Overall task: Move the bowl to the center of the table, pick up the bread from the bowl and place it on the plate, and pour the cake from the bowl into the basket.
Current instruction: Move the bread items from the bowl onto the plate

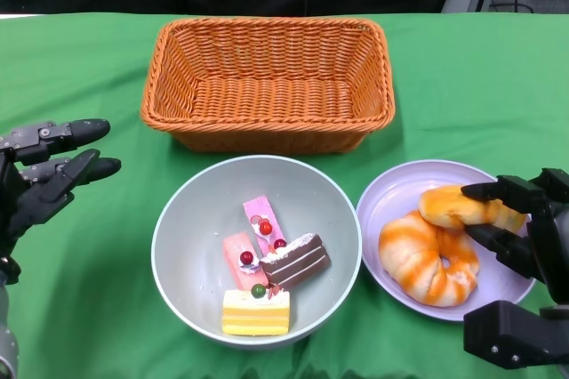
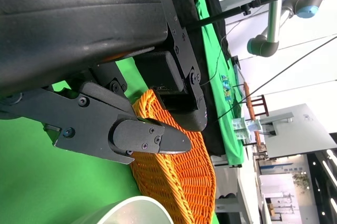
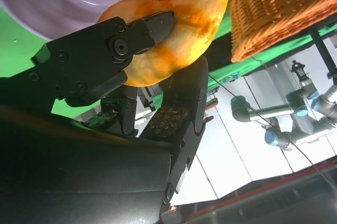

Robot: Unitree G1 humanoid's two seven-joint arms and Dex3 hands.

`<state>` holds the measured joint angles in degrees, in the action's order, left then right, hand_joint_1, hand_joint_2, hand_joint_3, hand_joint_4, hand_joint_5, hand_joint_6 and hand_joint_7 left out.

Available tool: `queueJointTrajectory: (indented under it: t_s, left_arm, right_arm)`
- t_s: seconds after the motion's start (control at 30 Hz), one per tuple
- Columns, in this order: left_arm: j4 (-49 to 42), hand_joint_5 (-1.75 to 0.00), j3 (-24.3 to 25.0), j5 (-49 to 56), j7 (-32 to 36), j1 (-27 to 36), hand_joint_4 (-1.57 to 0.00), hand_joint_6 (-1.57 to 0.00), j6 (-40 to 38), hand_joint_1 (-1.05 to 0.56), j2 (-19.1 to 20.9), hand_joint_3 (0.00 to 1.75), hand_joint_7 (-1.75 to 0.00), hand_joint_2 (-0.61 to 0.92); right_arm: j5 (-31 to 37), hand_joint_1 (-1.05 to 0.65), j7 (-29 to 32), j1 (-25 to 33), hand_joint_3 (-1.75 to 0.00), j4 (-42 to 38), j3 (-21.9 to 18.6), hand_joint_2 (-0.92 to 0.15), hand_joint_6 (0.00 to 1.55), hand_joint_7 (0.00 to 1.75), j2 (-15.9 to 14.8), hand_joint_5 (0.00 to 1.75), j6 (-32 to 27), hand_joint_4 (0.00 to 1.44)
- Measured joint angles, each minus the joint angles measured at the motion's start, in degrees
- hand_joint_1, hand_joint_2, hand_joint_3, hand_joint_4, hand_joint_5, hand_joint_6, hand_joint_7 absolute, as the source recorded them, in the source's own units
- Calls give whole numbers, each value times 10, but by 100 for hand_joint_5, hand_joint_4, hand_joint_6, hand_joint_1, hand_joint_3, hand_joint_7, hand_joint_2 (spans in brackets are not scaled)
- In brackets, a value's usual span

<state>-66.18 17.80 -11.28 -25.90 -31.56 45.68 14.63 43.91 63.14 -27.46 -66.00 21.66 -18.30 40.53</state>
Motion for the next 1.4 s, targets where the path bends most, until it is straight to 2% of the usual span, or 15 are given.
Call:
queueJointTrajectory:
  t_s: [0.2, 0.27, 0.37, 0.47, 0.5, 0.53, 0.63, 0.83, 0.93, 1.17, 1.4]
  left_arm:
    - [0, -1, -1, 3, 1, 0, -116, -109, 8, -46, 0, 22, 0, 92]
    - [0, -1, -1, 3, 0, 0, -116, -110, 8, -46, 0, 21, 0, 92]
    - [0, -1, -1, 3, 0, 0, -117, -110, 8, -47, 0, 21, 0, 92]
    - [-1, -1, -1, 3, 0, 0, -117, -110, 8, -47, 0, 21, 0, 92]
    - [-1, -1, -1, 3, 0, 0, -117, -110, 8, -47, 0, 21, 0, 92]
    - [-1, -1, -1, 3, 0, 0, -117, -110, 8, -47, 0, 22, 0, 92]
    - [-1, -1, -1, 3, 0, 0, -117, -111, 9, -47, 0, 22, -1, 92]
    - [-1, -1, -2, 4, 0, 0, -116, -110, 10, -46, 0, 21, 0, 92]
    - [-1, -1, -2, 5, 0, 0, -116, -109, 10, -47, 0, 21, 0, 92]
    - [-1, -1, -2, 5, 0, 0, -116, -110, 10, -47, 0, 20, 0, 92]
    - [-1, -1, -2, 5, 0, 0, -116, -109, 10, -47, 0, 20, 0, 92]
  right_arm:
    - [-25, -1, -52, -1, 0, 4, -2, -85, 115, 20, 1, 79, -18, 99]
    - [-37, -2, -83, 0, 0, 16, -4, -84, 114, 11, 1, 67, -30, 98]
    - [-47, -6, -119, 6, 0, 41, -4, -82, 111, 2, 1, 39, -53, 104]
    - [-51, -9, -142, 16, 0, 70, -4, -81, 102, 0, 1, 29, -75, 102]
    - [-54, -12, -152, 22, 0, 83, -5, -81, 88, 0, 0, 21, -82, 93]
    - [-57, -14, -165, 29, 0, 98, -5, -81, 81, 0, 0, 16, -88, 88]
    - [-61, -25, -210, 50, 0, 155, -5, -82, 66, 0, -2, 6, -115, 77]
    - [-68, -46, -303, 96, -2, 275, -8, -86, 52, 0, -7, 0, -176, 57]
    - [-68, -48, -330, 116, -2, 318, -16, -87, 51, 0, -7, 0, -194, 53]
    - [-67, -46, -323, 132, -1, 342, -26, -87, 58, 2, -2, 0, -200, 51]
    - [-67, -45, -319, 133, -1, 348, -28, -87, 54, 0, 6, 0, -206, 42]
